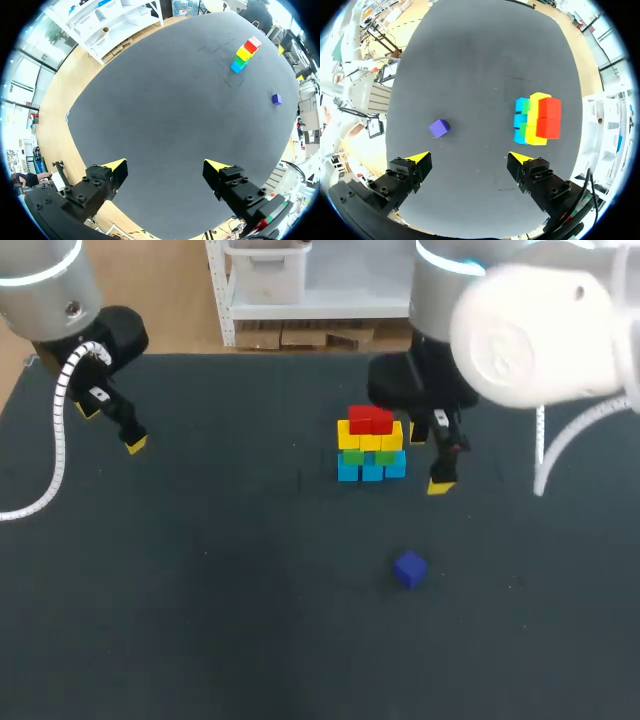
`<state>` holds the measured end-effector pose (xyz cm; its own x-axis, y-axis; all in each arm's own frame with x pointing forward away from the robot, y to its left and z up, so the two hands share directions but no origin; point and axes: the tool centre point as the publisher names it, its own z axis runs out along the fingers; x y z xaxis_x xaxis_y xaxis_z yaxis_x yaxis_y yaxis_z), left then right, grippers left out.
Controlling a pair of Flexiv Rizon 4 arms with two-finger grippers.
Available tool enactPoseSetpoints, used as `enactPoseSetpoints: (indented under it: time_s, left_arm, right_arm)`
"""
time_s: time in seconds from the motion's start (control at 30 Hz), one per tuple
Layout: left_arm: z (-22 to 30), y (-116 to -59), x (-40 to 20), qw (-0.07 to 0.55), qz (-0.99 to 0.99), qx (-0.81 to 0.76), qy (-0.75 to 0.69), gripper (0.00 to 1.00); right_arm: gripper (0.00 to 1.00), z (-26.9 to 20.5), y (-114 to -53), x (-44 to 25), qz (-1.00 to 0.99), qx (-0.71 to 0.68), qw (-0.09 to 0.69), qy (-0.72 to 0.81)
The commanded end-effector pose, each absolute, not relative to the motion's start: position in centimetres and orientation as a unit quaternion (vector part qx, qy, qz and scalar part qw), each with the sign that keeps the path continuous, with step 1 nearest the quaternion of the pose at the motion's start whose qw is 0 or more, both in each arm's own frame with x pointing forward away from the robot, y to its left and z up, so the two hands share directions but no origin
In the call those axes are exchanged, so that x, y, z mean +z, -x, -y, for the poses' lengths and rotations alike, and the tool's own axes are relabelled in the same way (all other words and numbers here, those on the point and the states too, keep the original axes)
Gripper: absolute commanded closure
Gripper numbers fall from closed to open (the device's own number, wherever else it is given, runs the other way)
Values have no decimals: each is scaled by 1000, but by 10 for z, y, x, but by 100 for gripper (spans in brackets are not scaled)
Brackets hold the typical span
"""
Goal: Place the blue cubes, place green cubes on the blue cubes, place the yellow cubes on the green cubes, then place the red cubes on the yellow cubes, and place purple cube on the red cubes.
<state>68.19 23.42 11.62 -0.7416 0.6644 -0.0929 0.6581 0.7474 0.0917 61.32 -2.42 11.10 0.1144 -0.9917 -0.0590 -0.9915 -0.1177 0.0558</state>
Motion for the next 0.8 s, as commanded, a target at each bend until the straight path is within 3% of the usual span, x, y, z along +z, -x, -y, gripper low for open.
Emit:
enactPoseSetpoints:
  time_s: [0.03,0.8]
  left_arm:
    - [-235,-683,116,59,-932,25,-355,0]
    - [-235,-683,116,59,-932,25,-355,0]
  right_arm:
    - [0,24,-598,103,658,15,-64,-750]
    - [0,3,-564,54,602,46,-70,-794]
